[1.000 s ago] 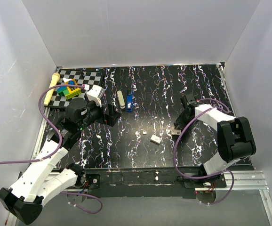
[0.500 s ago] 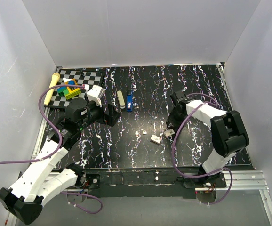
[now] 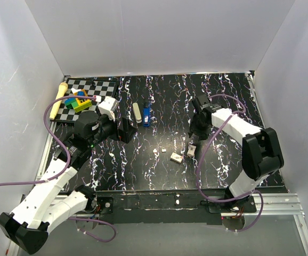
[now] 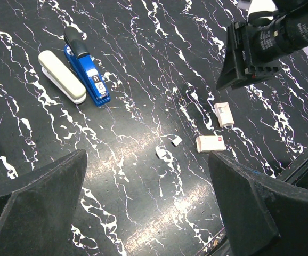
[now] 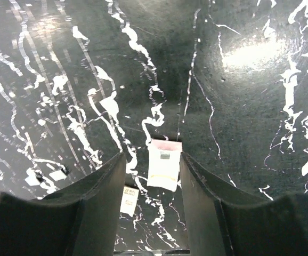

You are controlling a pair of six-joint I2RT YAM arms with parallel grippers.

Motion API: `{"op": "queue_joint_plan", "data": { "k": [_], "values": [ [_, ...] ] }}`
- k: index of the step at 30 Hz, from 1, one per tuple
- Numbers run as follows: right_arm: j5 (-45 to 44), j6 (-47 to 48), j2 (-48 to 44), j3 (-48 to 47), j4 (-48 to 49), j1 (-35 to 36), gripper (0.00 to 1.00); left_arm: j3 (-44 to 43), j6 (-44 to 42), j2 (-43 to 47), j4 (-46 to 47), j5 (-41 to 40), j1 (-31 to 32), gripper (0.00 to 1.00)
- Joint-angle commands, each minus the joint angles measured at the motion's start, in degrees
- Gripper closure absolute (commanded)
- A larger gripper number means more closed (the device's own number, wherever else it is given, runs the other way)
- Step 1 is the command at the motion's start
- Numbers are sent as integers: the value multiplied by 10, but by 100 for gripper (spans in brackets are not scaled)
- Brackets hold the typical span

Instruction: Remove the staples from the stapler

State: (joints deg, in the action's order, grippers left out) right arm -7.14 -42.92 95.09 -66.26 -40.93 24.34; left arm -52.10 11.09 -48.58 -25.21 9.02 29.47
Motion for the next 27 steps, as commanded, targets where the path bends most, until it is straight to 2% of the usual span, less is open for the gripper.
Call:
{"op": "queue_joint_plan", "data": {
  "k": [1, 6, 13, 21, 27],
  "values": [
    [35, 98, -50, -32, 20, 18, 48, 2, -6, -1, 5, 1, 0, 2],
    [90, 176, -43, -67, 22, 61, 49, 2, -6, -4, 5, -1, 0, 2],
    [169, 238, 1, -109, 25, 124, 52, 2, -5, -2, 5, -12, 0, 2],
    [164, 316, 52, -145, 15, 186, 53, 3, -5, 1, 4, -26, 0, 2],
    [138, 382, 75, -150, 37, 222, 48, 3, -6, 8, 3, -37, 1, 2]
  ]
}}
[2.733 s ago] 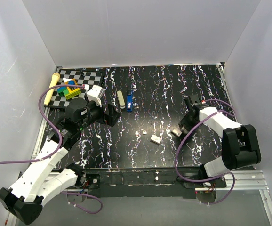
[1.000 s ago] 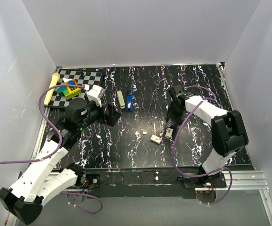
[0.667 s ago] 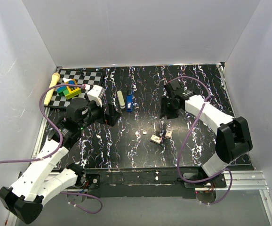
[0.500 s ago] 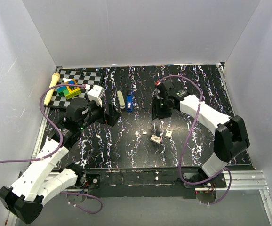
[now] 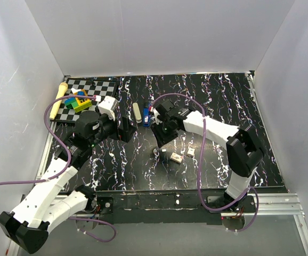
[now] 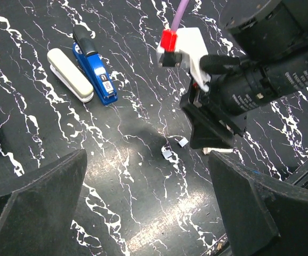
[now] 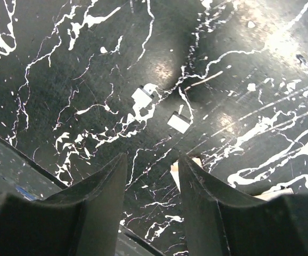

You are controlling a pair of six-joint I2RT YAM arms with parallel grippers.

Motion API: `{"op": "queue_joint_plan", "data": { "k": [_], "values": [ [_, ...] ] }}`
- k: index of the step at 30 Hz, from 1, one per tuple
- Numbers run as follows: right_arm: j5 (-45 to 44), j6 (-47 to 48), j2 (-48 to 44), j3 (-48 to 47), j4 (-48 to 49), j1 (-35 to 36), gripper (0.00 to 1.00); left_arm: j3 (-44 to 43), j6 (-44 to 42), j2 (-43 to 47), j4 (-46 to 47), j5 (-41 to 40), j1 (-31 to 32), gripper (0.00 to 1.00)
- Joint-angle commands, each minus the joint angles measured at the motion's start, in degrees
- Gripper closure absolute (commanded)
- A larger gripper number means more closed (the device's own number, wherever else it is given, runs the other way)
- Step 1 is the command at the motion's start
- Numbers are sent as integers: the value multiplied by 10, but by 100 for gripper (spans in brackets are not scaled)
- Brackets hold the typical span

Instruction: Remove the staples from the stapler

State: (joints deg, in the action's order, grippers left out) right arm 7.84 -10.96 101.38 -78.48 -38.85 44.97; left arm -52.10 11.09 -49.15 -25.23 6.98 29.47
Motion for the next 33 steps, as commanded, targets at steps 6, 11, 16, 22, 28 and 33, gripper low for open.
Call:
{"op": "queue_joint_plan", "data": {
  "k": [6, 11, 16, 22, 28, 33],
  "values": [
    [7, 108, 25, -33, 34, 27, 45, 12, -7, 40, 15, -34, 0, 2],
    [6, 208, 32, -42, 30, 48, 43, 16, -8, 48, 20, -34, 0, 2],
    [3, 279, 36, -34, 47, 71, 20, 16, -10, 50, 20, -38, 0, 2],
    [9, 296, 74, -72, 5, 80, 23, 22, -11, 67, 28, -43, 0, 2],
    [-32, 332, 87, -61, -13, 101, 27, 23, -11, 69, 30, -41, 0, 2],
    [-18, 340, 98, -62, -19, 101, 31, 23, -12, 68, 31, -39, 0, 2]
  ]
}}
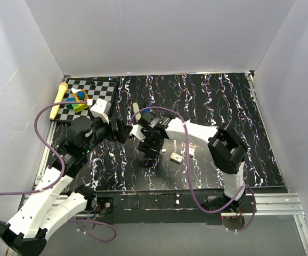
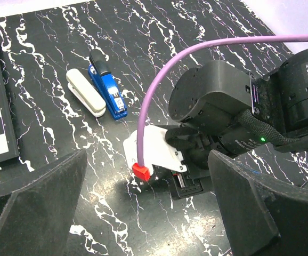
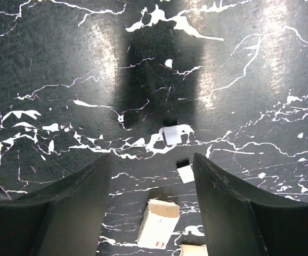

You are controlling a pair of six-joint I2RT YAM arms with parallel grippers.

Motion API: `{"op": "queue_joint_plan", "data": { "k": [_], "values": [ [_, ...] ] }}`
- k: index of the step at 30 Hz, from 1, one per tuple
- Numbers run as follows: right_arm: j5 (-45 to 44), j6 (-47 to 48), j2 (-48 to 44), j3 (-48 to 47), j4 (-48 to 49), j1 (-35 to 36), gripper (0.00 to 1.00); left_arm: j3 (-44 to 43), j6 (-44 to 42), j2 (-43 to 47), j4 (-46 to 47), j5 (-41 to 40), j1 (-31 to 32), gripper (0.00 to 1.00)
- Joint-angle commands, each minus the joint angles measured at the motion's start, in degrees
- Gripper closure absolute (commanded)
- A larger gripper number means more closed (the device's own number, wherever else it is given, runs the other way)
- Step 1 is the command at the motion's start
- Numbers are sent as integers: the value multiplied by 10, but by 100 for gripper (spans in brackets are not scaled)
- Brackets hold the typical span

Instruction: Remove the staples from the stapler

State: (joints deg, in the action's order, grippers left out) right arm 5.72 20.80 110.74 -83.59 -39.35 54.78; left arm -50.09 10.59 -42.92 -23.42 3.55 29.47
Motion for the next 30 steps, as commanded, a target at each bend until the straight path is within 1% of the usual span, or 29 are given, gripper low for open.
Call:
{"op": "queue_joint_plan", "data": {
  "k": [1, 12, 24, 30],
  "values": [
    [5, 23, 7, -14, -16, 3, 32, 3, -7, 5, 13, -4, 0, 2],
    [9, 18, 40, -32, -15, 3, 37, 3, -6, 3, 14, -3, 0, 2],
    [-26, 16, 46, -46, -9, -3, 38, 3, -6, 2, 15, 1, 0, 2],
    [-14, 14, 58, -51, -10, -7, 39, 3, -5, 2, 15, 2, 0, 2]
  ]
}}
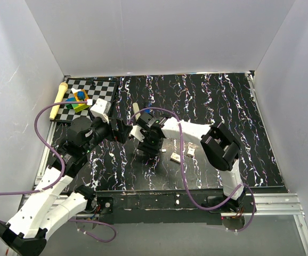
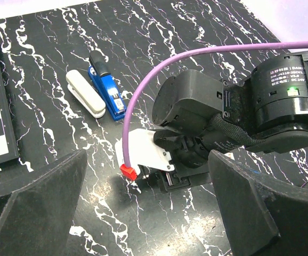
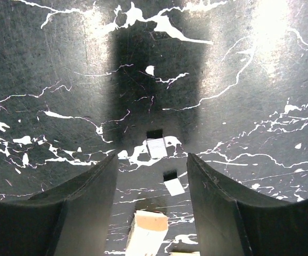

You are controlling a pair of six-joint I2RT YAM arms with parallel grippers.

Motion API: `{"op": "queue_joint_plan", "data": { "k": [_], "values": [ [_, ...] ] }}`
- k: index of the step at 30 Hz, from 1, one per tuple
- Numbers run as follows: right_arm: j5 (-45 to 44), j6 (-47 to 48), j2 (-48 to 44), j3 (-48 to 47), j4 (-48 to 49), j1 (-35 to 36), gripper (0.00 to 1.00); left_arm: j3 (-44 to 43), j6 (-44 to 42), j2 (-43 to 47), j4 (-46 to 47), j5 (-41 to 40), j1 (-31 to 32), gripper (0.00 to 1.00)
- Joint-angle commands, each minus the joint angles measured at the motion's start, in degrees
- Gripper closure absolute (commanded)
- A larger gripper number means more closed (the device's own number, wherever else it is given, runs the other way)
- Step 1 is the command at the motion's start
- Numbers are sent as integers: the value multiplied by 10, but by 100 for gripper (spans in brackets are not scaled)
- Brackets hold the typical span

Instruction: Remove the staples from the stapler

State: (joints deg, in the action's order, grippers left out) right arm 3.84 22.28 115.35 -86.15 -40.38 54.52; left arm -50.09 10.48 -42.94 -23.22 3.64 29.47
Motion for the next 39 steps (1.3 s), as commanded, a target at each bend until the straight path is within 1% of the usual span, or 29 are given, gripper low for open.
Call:
{"op": "queue_joint_plan", "data": {
  "k": [1, 12, 14, 16, 22, 30, 34, 39],
  "values": [
    [6, 0, 15, -25, 0, -5, 39, 3, -5, 2, 13, 1, 0, 2],
    [24, -2, 30, -35, -8, -6, 44, 3, -5, 0, 13, 3, 0, 2],
    [26, -3, 32, -38, -10, -6, 47, 3, -5, 0, 13, 3, 0, 2],
    [28, -4, 33, -39, -13, -6, 50, 3, -5, 0, 13, 3, 0, 2],
    [34, -5, 38, -47, -29, -6, 67, 3, -5, 0, 13, 3, 0, 2],
    [32, -18, 34, -48, -39, -6, 80, 2, -5, 1, 13, 7, 1, 2],
    [34, -27, 19, -51, -42, -6, 81, 2, -5, 1, 13, 7, 1, 2],
    [21, -34, -22, -42, -37, -6, 81, 3, -5, 4, 13, 6, 0, 2]
  ]
}}
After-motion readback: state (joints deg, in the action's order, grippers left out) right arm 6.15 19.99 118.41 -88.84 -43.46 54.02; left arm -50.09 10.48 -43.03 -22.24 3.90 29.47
